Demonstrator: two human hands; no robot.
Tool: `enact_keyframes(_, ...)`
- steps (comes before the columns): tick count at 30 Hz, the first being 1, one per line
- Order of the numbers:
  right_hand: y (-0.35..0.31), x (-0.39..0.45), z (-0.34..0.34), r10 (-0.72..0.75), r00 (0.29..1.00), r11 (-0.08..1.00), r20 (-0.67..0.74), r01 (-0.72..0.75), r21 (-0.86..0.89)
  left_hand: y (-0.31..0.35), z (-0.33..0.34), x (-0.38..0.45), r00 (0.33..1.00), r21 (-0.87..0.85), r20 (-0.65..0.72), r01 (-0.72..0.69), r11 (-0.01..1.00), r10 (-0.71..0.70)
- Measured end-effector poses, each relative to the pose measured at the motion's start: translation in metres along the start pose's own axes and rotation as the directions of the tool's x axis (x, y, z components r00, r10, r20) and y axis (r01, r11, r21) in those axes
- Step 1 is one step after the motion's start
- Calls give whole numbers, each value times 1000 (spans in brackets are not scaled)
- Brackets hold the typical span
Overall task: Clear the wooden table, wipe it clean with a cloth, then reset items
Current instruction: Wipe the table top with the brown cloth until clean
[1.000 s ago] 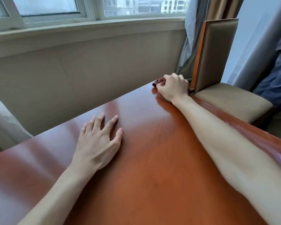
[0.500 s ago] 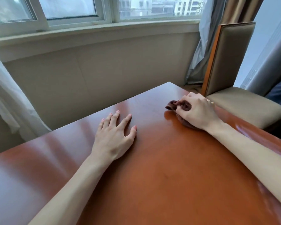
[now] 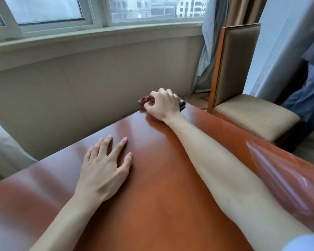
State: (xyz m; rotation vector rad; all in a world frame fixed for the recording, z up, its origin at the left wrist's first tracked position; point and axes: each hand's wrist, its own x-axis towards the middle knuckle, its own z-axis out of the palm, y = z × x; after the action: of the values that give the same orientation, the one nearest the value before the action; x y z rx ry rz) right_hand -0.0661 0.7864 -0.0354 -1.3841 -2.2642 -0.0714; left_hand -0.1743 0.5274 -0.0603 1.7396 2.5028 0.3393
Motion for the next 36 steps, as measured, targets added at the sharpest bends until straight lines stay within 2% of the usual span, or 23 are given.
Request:
enact_keyframes(3,-9,-71,-31,-93,995,994,33,90,64,4,-4,-1,1000,26,23,2,1000,-2)
enact_keyframes(7,-12,-184,-85,-125,991,986,47,119,117,21,-24,-4,995,125,95,-25,992,14)
enact_keyframes(11,0,-294,-135,-221,975,966,15,216,144,62,-35,-25,978,2,160,-138,990,136)
enact_keyframes(13,11,-320,-150,-257,966,952,-13,255,167,74,-26,-39,968,-41,151,-198,979,202)
enact_keyframes(17,41,-282,-146,-213,977,969,1,212,124,67,1,-53,971,-61,71,-224,973,228)
enact_keyframes(20,76,-211,-119,-62,998,997,22,61,39,63,10,-52,976,-100,-4,-218,971,218)
enact_keyframes(27,134,-67,-68,196,980,978,-48,-198,-63,62,14,-50,981,-68,-22,-196,978,195)
enact_keyframes(29,134,-62,-65,243,968,966,-59,-248,-80,63,13,-51,981,-72,-18,-192,979,191)
enact_keyframes(31,125,-81,-71,228,972,969,-53,-232,-89,64,11,-53,982,-78,-7,-191,979,191)
enact_keyframes(36,77,-192,-115,50,998,999,25,-49,-14,66,7,-55,982,-80,21,-188,979,190)
